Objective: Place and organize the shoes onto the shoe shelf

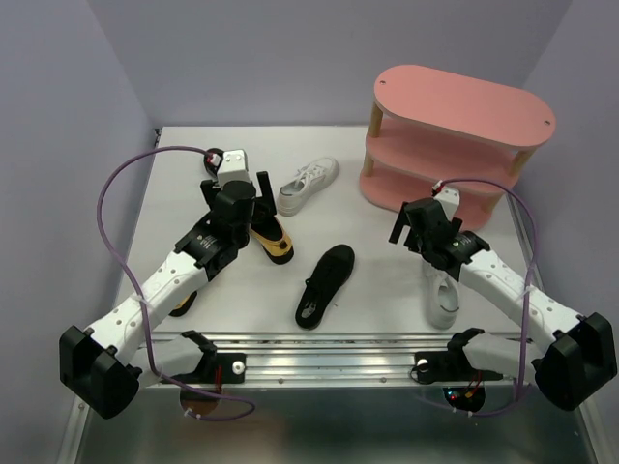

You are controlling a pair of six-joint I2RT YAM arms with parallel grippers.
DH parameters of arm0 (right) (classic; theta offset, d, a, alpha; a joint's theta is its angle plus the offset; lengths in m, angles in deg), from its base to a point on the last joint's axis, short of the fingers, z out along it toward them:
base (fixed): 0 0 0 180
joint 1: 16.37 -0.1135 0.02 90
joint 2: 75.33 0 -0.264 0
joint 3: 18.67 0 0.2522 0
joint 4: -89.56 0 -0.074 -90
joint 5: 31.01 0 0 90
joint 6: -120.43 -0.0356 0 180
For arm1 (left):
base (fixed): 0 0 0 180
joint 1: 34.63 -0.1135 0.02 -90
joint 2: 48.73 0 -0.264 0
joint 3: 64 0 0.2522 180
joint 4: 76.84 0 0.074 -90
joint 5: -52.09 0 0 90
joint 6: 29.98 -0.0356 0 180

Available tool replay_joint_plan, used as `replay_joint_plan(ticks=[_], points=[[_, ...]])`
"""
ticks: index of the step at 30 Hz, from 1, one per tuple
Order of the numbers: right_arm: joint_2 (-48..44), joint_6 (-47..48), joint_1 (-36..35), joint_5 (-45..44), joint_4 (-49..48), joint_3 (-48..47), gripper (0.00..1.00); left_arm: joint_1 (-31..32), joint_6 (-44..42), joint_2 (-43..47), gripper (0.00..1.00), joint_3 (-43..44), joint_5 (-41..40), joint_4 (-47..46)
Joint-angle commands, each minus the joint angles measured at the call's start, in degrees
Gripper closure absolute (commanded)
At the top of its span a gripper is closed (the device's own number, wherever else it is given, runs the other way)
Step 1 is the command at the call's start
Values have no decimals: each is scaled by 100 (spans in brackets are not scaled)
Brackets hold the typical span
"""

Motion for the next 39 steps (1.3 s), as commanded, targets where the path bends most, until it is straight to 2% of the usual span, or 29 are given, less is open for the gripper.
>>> replay_joint_plan(ticks=[1,6,10,12,15,22,27,34,36,39], points=[[-211,-14,-3,-142,-250,72,0,-11,-21,297,1,-91,-152,-215],[-299,-180,-3,-142,-102,73,0,-3,102,342,1,-65,-152,-136],[-193,-558,-3,-142,583,-243,0,-3,243,350,1,-47,-90,-56],[-176,-926,-3,-308,1284,-366,0,-11,261,342,1,-65,49,-48],[-307,-1209,-3,-379,1673,-428,0,-3,322,263,1,-4,278,57],[-684,-2175,-3,85,2851,-350,0,-3,278,87,1,190,578,436],[-1133,-2536,-3,209,2878,151,0,-3,278,131,1,172,490,427],[-870,-2660,-3,429,2650,529,0,-3,287,43,1,181,516,365],[-791,-2512,-3,534,2422,748,4,-11,278,16,1,190,525,365],[-686,-2431,-3,753,2123,811,16,-3,287,-1,1,190,516,365]])
